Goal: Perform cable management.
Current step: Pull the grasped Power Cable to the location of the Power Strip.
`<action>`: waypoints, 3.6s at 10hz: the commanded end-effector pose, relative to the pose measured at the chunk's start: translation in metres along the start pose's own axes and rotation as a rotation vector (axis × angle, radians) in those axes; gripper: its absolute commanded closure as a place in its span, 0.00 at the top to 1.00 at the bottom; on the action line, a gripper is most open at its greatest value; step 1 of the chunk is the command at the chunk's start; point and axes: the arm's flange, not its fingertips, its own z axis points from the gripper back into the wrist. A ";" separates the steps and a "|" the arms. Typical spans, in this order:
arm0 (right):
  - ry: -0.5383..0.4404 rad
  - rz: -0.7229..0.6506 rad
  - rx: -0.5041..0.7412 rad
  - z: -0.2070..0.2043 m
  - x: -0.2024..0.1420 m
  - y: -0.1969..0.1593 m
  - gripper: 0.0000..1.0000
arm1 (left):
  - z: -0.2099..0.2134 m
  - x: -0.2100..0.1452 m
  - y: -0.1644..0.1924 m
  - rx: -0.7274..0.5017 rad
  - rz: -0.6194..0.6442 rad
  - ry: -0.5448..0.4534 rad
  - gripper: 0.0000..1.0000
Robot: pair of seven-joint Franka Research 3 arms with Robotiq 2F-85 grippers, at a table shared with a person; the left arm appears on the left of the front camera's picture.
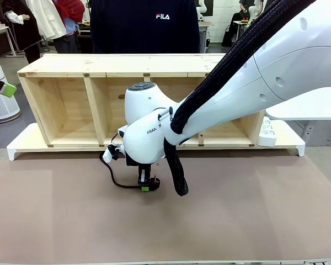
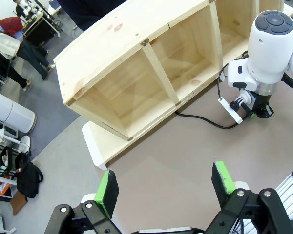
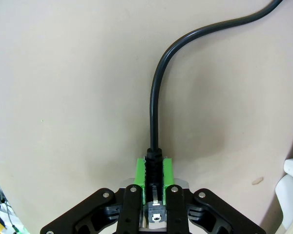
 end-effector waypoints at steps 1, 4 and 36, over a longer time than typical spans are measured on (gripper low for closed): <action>0.001 -0.001 -0.001 0.000 0.000 0.000 0.00 | -0.002 0.000 0.000 0.000 0.000 -0.008 1.00; 0.000 0.000 0.000 0.000 0.000 0.000 0.16 | -0.002 0.000 0.000 0.000 0.000 -0.008 1.00; -0.316 -0.894 -0.138 0.079 -0.305 0.174 0.16 | -0.002 0.000 0.000 0.000 0.000 -0.008 1.00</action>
